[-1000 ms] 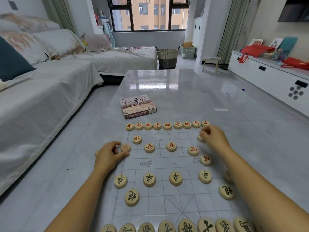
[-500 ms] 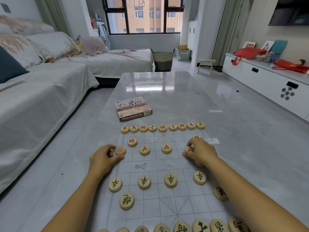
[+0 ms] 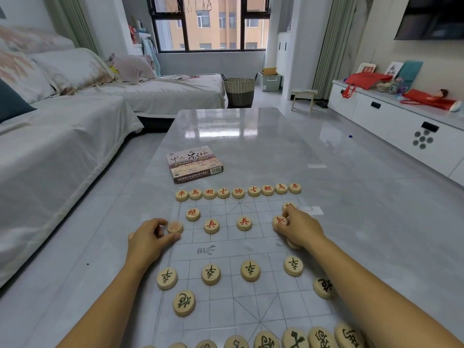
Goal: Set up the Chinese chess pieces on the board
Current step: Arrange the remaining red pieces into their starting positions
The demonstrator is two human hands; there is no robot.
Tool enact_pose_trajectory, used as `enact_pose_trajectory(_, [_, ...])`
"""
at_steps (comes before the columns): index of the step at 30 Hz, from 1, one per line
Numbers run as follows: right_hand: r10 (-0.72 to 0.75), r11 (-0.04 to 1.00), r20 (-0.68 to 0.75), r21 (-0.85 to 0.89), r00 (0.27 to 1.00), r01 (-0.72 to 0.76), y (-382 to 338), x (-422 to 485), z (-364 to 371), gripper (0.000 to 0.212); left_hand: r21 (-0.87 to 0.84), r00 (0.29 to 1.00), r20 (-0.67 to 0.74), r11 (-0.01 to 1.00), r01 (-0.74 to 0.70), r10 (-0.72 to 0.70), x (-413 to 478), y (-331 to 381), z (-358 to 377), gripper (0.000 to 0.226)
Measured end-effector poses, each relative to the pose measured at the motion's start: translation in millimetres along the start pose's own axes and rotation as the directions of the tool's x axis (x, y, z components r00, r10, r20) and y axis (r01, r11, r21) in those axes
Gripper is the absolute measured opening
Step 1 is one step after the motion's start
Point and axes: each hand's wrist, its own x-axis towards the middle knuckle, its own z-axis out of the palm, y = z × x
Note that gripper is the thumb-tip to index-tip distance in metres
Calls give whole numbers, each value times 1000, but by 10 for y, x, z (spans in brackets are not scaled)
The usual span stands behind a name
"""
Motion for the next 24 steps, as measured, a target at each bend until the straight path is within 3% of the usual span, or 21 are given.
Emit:
enact_pose_trajectory(3, [11,1000,-104,-23,995,-13,-67,-14,69,34,0,1000,-1,1000,2,-2,2,1,-4,42])
enact_pose_trajectory(10, [21,999,-120,-34,993,-25,-95,-9,83,56,-9,1000,-3,1000,2,-2,3,-2,-3,42])
enact_pose_trajectory(16, [-14,999,-102,-50,995,9,-87,-4,78,37,-1,1000,4,1000,6,-6,9,-6,0,43])
enact_pose_trajectory(24, [2,999,-121,-42,993,-7,-82,-2,92,34,0,1000,0,1000,2,-2,6,2,1,43])
